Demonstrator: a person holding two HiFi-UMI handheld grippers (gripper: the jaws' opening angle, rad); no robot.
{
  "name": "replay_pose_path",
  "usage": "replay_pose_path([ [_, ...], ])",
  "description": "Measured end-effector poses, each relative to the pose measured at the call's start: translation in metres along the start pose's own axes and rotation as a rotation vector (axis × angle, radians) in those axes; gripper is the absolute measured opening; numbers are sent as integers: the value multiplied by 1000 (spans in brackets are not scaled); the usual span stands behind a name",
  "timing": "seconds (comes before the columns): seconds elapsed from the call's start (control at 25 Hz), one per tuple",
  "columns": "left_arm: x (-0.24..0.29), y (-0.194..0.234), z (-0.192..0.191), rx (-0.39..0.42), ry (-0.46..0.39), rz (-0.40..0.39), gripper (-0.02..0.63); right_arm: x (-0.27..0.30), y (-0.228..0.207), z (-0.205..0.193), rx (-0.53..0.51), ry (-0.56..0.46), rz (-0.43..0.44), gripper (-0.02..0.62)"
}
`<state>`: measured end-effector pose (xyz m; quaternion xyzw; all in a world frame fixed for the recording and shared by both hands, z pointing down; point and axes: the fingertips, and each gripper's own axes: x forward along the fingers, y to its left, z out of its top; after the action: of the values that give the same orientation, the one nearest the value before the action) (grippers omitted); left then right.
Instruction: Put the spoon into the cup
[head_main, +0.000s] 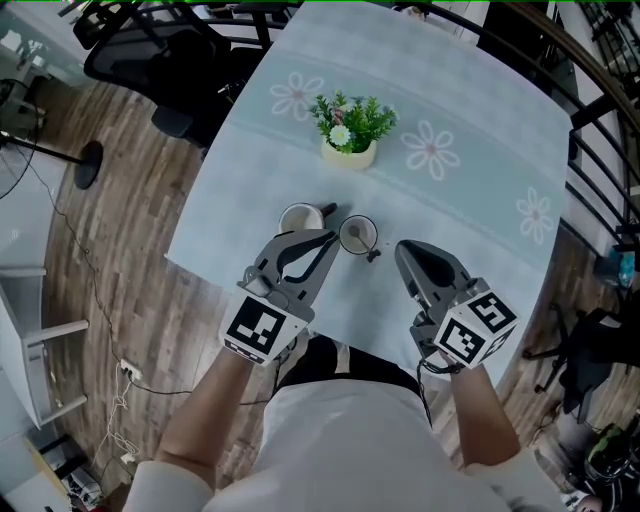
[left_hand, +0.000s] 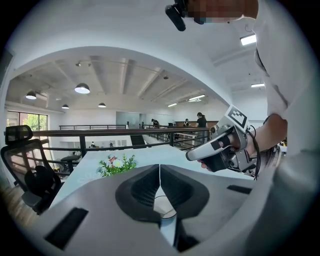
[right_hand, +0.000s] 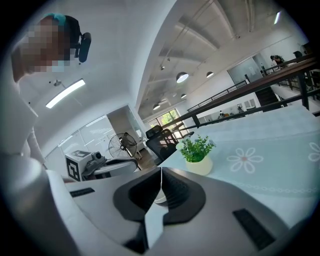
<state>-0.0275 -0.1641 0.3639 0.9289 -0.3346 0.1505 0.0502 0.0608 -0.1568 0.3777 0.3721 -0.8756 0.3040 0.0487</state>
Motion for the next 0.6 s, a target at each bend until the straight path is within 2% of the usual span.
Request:
replay_pose_path([
  [0.32,-14,3,18,-20,-54,0,21,4,19,9,-34,-3,21,23],
  [0.6,-25,5,26,-45,-64,-7,21,6,37,15,-79,4,29,23],
])
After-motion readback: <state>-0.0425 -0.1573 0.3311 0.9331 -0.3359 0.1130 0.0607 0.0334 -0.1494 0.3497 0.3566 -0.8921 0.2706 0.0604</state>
